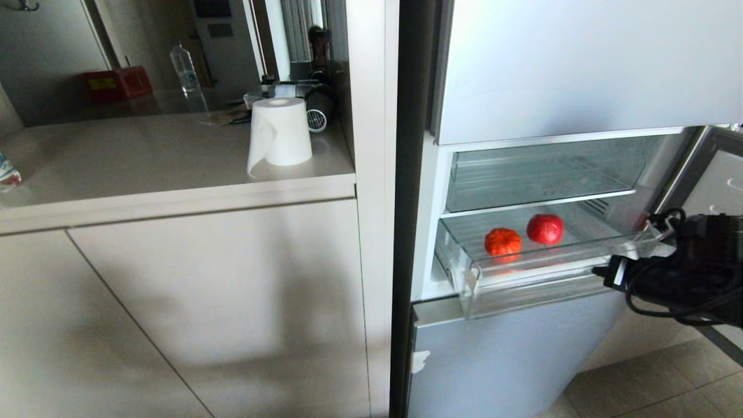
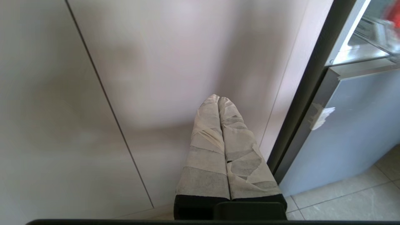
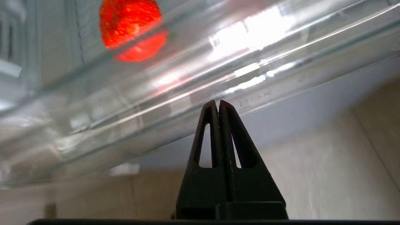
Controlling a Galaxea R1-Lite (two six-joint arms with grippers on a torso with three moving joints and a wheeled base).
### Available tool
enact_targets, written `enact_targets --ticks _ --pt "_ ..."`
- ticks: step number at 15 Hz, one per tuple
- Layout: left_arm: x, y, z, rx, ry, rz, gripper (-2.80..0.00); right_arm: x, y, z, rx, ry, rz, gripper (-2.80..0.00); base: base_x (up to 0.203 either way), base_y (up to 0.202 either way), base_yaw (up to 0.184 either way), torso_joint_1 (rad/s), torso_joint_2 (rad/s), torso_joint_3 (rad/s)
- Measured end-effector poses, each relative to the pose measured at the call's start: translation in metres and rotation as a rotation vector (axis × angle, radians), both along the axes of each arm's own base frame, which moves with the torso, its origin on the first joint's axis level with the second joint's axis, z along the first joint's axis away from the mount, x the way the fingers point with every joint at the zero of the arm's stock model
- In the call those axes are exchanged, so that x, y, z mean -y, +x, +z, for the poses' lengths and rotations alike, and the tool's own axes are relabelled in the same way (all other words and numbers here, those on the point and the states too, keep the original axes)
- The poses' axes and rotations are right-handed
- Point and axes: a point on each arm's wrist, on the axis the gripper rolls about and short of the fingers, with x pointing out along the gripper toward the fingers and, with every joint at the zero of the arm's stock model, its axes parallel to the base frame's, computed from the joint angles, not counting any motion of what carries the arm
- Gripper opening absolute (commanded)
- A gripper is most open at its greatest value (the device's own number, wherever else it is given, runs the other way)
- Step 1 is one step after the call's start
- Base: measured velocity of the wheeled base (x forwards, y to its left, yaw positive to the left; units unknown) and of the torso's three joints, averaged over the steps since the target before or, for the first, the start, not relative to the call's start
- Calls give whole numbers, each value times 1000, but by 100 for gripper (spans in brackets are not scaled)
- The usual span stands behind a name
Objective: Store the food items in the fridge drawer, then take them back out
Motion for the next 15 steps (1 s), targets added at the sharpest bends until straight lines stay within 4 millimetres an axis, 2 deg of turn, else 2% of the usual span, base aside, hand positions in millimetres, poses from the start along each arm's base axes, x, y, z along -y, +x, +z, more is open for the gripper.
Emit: enact_targets --ticks 3,5,9,15 --pt "0 0 0 0 0 0 -280 -18 44 -20 76 -33 -1 -280 0 0 0 0 0 0" --pt "0 0 0 0 0 0 -280 -32 65 -27 119 -20 9 -280 0 0 0 0 0 0" --pt "0 0 0 0 0 0 -280 -40 89 -30 167 5 21 -280 0 0 0 0 0 0" --pt "0 0 0 0 0 0 -280 -45 105 -28 251 68 55 -280 0 0 0 0 0 0"
